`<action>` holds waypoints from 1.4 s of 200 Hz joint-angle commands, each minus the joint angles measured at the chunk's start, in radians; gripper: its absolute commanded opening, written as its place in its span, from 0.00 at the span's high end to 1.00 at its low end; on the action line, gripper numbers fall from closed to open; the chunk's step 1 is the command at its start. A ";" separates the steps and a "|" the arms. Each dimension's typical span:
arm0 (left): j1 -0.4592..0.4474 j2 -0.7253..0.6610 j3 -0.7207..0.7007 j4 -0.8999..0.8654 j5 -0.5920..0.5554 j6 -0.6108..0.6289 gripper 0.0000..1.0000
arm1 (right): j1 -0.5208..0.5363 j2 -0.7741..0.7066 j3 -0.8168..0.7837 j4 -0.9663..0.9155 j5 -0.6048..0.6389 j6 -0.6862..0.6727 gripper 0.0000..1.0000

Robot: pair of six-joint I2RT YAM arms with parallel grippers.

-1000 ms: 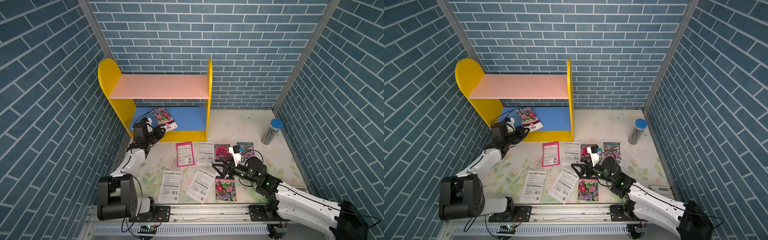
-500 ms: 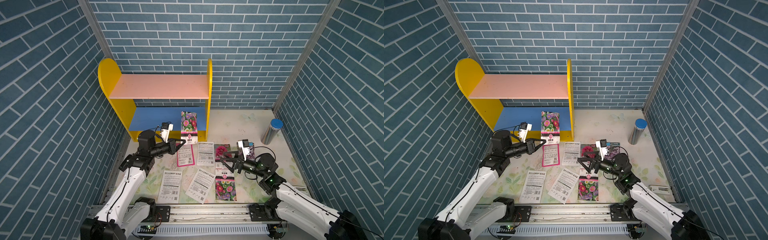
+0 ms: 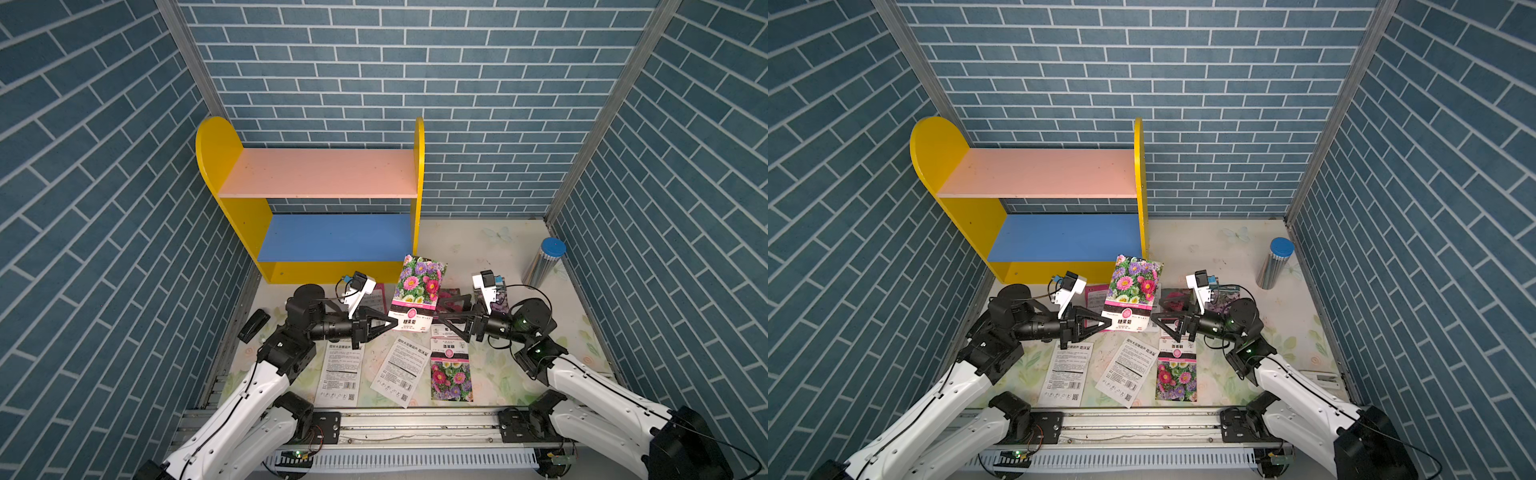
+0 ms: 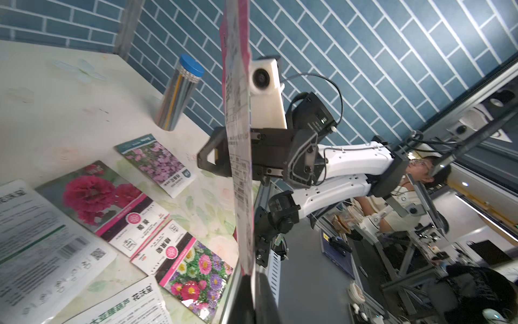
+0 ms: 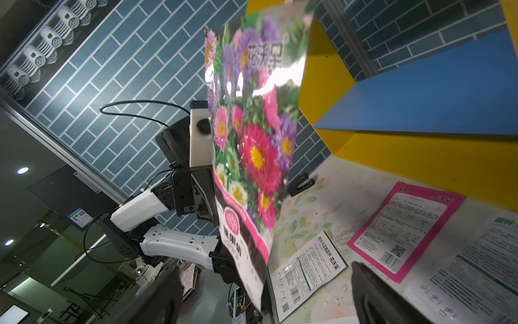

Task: Take the seed bag off the shelf
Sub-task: Pick up the seed packet from the shelf.

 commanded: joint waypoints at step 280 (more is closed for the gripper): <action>-0.198 0.241 0.059 0.269 -0.153 -0.077 1.00 | -0.005 -0.226 0.060 -0.557 0.005 -0.192 0.65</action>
